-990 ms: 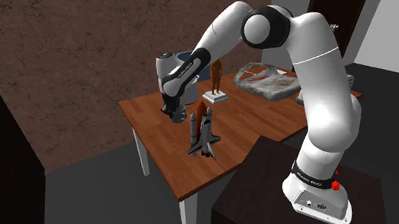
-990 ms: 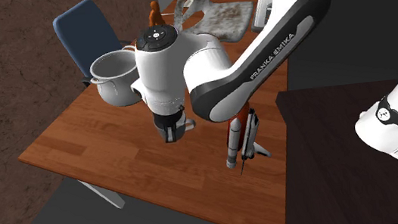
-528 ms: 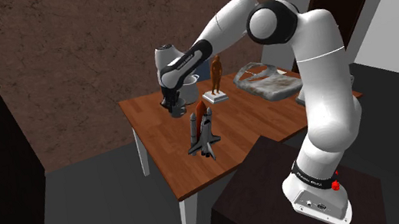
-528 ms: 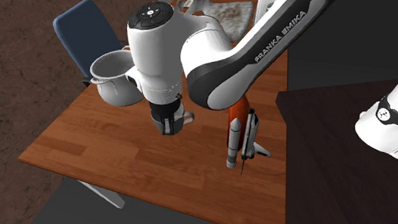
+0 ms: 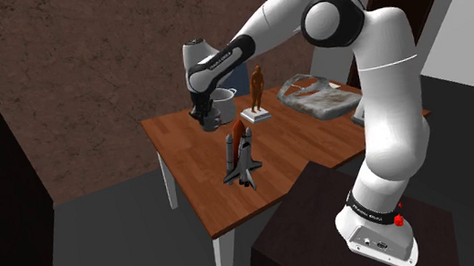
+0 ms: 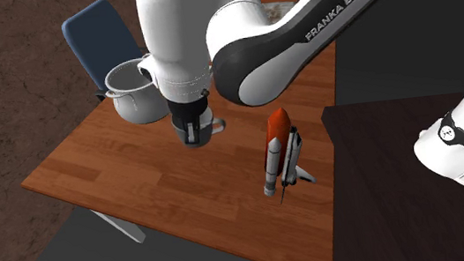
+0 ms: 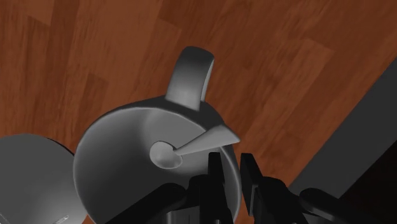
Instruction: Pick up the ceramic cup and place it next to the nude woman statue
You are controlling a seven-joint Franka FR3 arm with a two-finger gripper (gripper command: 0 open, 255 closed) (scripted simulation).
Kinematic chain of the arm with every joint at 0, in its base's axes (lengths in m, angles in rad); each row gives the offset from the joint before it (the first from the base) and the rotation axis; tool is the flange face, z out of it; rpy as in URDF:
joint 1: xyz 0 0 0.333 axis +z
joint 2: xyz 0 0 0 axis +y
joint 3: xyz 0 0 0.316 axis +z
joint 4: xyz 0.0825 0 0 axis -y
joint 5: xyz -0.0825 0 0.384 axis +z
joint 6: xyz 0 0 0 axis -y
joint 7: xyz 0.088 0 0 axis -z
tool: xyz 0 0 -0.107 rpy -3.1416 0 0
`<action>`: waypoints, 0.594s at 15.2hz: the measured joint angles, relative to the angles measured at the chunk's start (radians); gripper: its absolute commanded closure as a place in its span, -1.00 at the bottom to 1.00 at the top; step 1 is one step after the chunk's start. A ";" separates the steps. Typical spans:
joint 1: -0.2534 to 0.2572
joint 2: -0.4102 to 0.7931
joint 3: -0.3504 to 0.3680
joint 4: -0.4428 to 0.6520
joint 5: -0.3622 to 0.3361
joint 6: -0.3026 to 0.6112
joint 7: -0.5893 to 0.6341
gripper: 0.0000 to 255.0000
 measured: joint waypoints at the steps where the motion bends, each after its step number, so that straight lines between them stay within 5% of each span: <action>1: 0.000 -0.008 0.001 0.003 0.002 -0.011 -0.002 1.00; 9: -0.004 -0.058 0.008 0.038 0.020 -0.094 -0.024 1.00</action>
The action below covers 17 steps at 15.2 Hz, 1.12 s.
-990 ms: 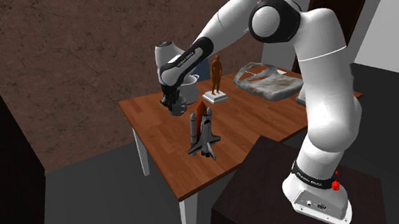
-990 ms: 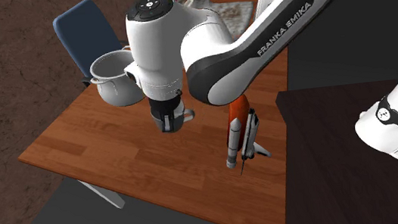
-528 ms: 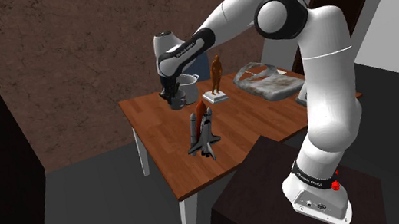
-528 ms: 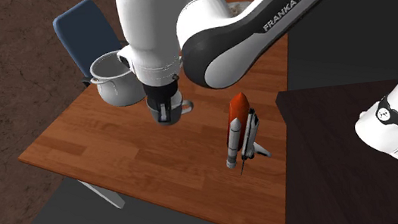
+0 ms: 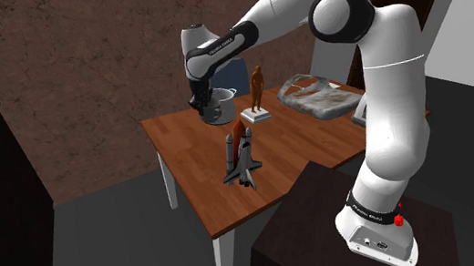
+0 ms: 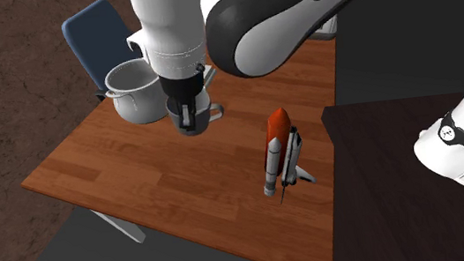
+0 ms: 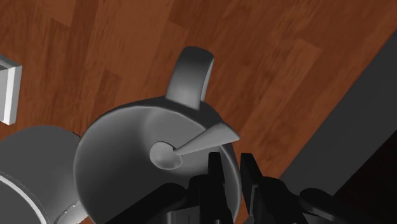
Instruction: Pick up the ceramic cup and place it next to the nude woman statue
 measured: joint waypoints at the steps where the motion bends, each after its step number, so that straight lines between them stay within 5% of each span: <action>1: 0.000 -0.004 0.001 0.006 0.001 -0.010 -0.001 1.00; 17: -0.001 -0.070 0.009 0.128 0.028 -0.195 -0.040 1.00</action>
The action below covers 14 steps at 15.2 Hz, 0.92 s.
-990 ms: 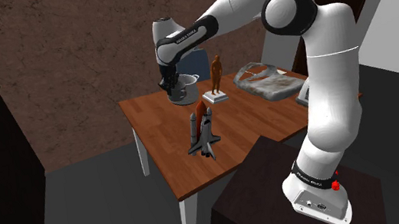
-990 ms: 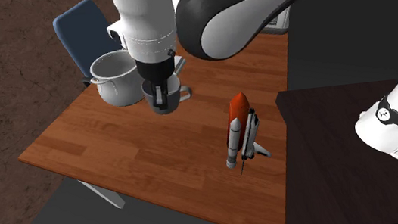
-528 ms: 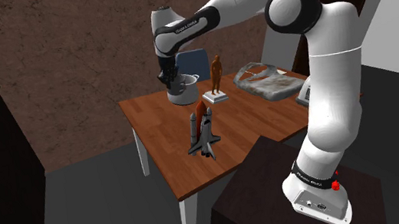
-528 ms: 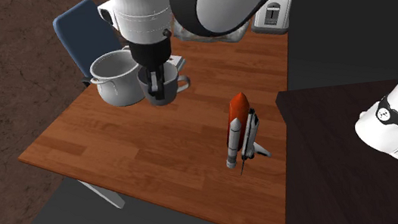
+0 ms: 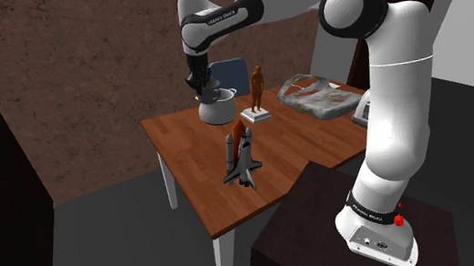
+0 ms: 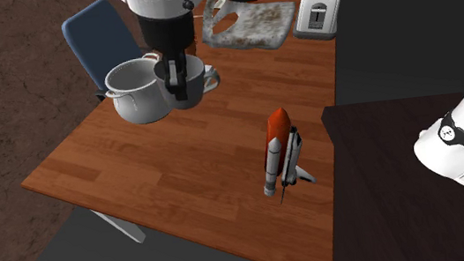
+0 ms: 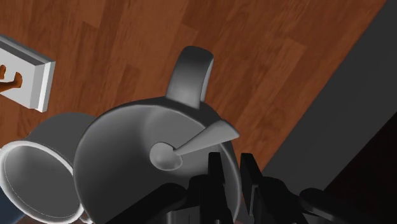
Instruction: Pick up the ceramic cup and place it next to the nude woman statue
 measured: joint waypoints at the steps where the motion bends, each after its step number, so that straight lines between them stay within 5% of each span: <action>1: 0.001 0.001 0.001 0.014 0.001 -0.013 -0.001 1.00; 14: 0.004 -0.010 0.004 0.175 0.012 -0.183 -0.029 1.00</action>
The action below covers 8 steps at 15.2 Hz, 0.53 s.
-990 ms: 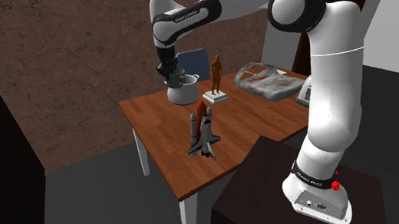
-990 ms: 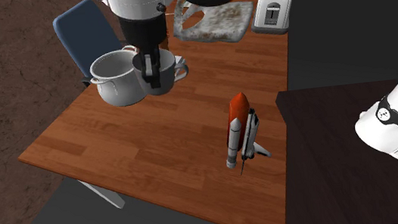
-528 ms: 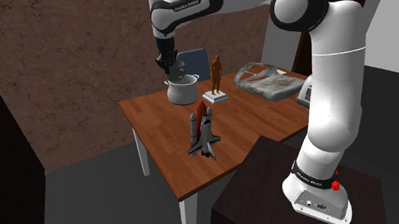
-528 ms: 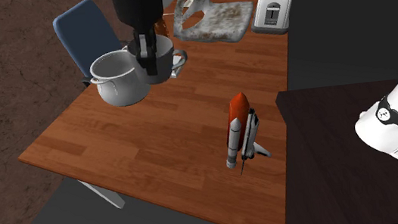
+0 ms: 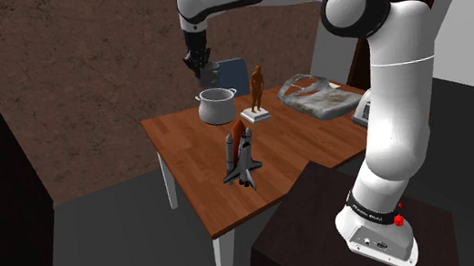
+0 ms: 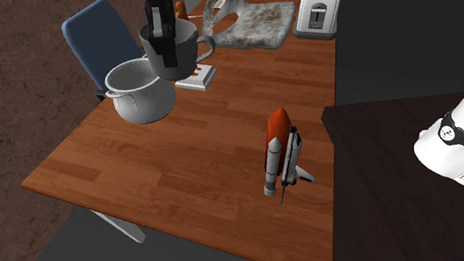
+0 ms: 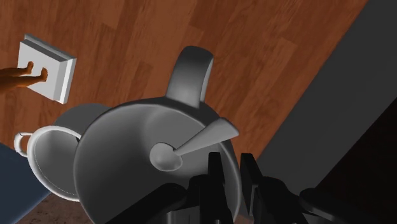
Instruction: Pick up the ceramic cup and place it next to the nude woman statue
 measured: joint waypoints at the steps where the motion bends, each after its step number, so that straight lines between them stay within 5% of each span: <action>1: 0.000 -0.003 0.000 0.008 0.001 -0.011 -0.001 1.00; 8: -0.013 0.005 -0.006 0.082 0.007 -0.072 -0.034 1.00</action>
